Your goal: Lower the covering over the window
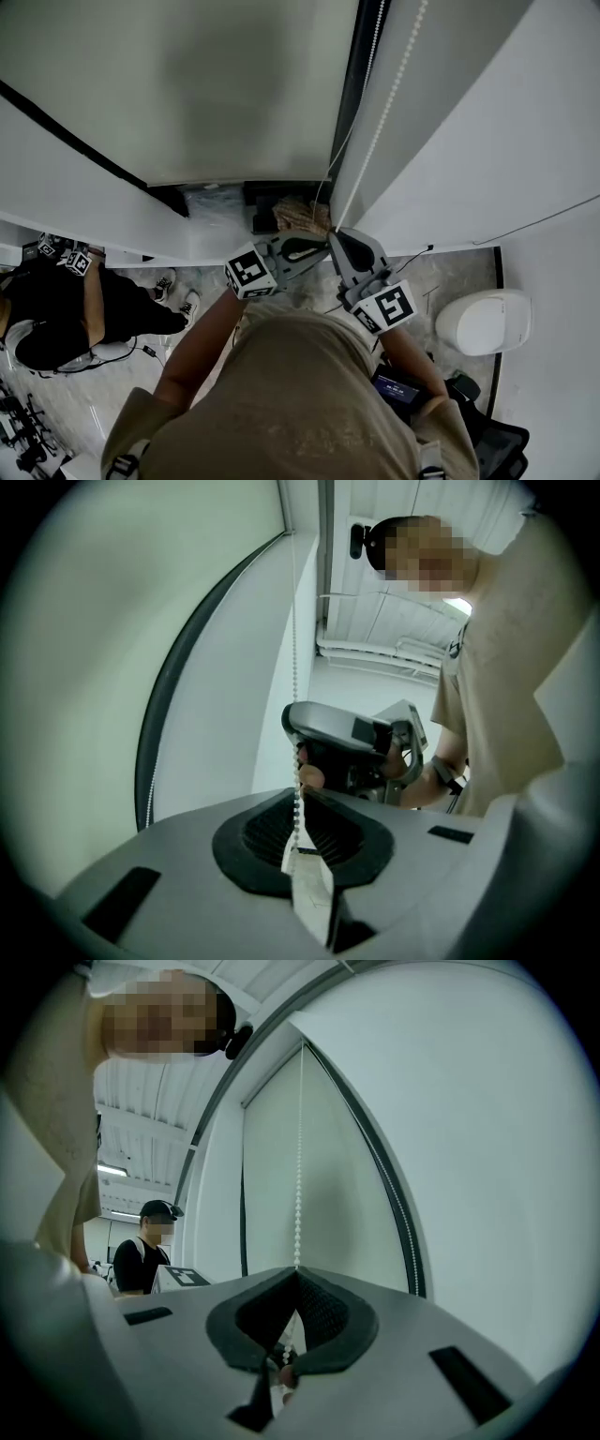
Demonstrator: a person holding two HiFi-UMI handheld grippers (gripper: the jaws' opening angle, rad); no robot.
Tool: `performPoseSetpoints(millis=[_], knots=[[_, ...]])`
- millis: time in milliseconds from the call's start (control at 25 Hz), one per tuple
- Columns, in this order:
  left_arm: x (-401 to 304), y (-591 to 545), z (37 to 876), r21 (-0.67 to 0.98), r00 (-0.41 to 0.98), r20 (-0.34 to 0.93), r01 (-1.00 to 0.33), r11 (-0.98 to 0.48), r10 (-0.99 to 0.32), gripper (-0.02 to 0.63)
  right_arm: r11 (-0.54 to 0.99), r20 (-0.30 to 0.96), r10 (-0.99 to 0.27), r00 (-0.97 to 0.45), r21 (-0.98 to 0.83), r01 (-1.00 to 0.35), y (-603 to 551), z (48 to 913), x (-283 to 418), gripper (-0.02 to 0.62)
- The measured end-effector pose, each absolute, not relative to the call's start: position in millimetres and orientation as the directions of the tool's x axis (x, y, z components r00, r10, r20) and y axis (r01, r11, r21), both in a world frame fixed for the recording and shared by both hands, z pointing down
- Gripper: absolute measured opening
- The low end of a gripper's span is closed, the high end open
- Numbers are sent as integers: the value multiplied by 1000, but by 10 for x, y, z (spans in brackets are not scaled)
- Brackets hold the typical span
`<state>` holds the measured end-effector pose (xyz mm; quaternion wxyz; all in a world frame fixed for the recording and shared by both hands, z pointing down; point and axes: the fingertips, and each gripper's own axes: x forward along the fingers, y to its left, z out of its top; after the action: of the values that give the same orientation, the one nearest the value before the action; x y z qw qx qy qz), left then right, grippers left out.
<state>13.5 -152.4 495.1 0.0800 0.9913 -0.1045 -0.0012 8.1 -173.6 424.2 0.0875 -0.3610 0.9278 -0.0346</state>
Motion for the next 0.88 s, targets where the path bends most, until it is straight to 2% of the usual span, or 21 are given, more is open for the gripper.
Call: performPoseSetpoints(millis=[40, 80, 120, 240, 360, 400, 440, 600, 640, 680, 720, 880], knots=[[51, -1547, 4900, 191, 979, -23, -193, -962, -201, 59, 734, -138, -679, -721, -132, -666, -1741, 4294, 92, 8], [-49, -1593, 4811, 226, 976, -72, -187, -956, -207, 170, 734, -119, -679, -725, -143, -664, -1739, 4412, 96, 8], [-144, -1648, 4692, 248, 967, -119, -190, -950, -224, 186, 736, -82, -673, -735, -165, -656, -1726, 4580, 85, 8], [-198, -1755, 4251, 225, 950, -189, -205, -953, -249, 186, 748, 0, -641, -768, -223, -625, -1640, 4913, 9, 8], [82, -1753, 3929, 159, 956, -177, -207, -965, -234, 185, 766, 10, -620, -784, -211, -608, -1582, 4889, -24, 8], [162, -1763, 3907, 139, 956, -156, -230, -963, -250, 149, 766, 12, -618, -786, -215, -606, -1574, 4891, -20, 8], [206, -1785, 3920, 120, 952, -136, -259, -959, -274, 32, 762, 10, -623, -782, -218, -610, -1579, 4894, -13, 8], [29, -1967, 4021, 82, 921, -150, -352, -933, -360, 18, 720, -87, -690, -718, -186, -669, -1681, 4736, 83, 14], [-36, -2012, 4050, 74, 914, -151, -370, -926, -377, 17, 710, -127, -704, -699, -175, -682, -1693, 4660, 154, 51], [-73, -2034, 4093, 65, 911, -142, -382, -922, -388, 17, 701, -164, -714, -681, -172, -693, -1696, 4577, 244, 118], [-77, -2027, 4160, 54, 912, -124, -388, -920, -392, 17, 693, -193, -721, -666, -174, -700, -1697, 4490, 332, 130], [44, -1854, 4728, 74, 933, -25, -357, -931, -360, 17, 706, -199, -708, -678, -187, -683, -1728, 4296, 376, 129]])
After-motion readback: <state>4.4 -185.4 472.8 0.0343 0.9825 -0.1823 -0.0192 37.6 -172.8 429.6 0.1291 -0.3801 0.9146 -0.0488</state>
